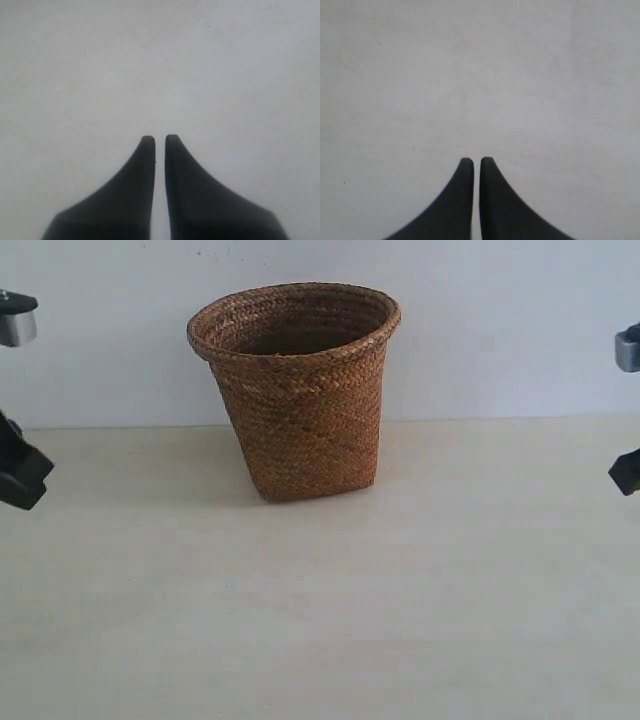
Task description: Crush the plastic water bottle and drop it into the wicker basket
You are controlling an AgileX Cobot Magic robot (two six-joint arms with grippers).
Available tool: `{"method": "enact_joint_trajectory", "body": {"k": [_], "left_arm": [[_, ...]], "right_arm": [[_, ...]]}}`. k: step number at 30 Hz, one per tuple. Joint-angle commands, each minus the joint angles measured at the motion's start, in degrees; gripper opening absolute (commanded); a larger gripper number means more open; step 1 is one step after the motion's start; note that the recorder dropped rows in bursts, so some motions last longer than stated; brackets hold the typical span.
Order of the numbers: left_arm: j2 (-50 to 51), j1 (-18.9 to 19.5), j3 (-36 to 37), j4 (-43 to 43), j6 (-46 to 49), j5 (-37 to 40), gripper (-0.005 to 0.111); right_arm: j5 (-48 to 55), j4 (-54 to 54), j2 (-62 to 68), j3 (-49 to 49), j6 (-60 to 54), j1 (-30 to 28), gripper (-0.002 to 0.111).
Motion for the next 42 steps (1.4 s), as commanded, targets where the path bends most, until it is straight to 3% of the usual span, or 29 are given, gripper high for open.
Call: {"method": "enact_joint_trajectory", "body": {"k": [1, 10, 17, 24, 34, 42], "left_arm": [[-5.9, 0.1, 6.9, 0.1, -0.7, -6.3, 0.004], [-17.4, 0.1, 18.5, -0.3, -2.1, -14.1, 0.004], [-25.9, 0.1, 25.1, -0.9, -2.1, -19.0, 0.004], [-36.6, 0.1, 32.2, -8.0, -2.1, -28.7, 0.004], [-53.0, 0.1, 40.5, -15.0, -1.8, -35.6, 0.004], [-66.0, 0.1, 45.4, -18.0, -1.2, -36.6, 0.004]], "right_arm": [[-0.1, 1.3, -5.6, 3.3, 0.1, -0.3, 0.000], [-9.1, 2.6, -19.8, 13.7, 1.0, -0.3, 0.000], [-25.4, 2.8, -33.7, 22.8, 2.8, -0.3, 0.000], [-37.1, 3.8, -45.6, 30.4, 6.3, -0.3, 0.000], [-41.3, 6.0, -60.6, 35.7, 9.2, -0.3, 0.000], [-45.0, 7.9, -73.0, 44.3, 9.5, -0.3, 0.000]]}}
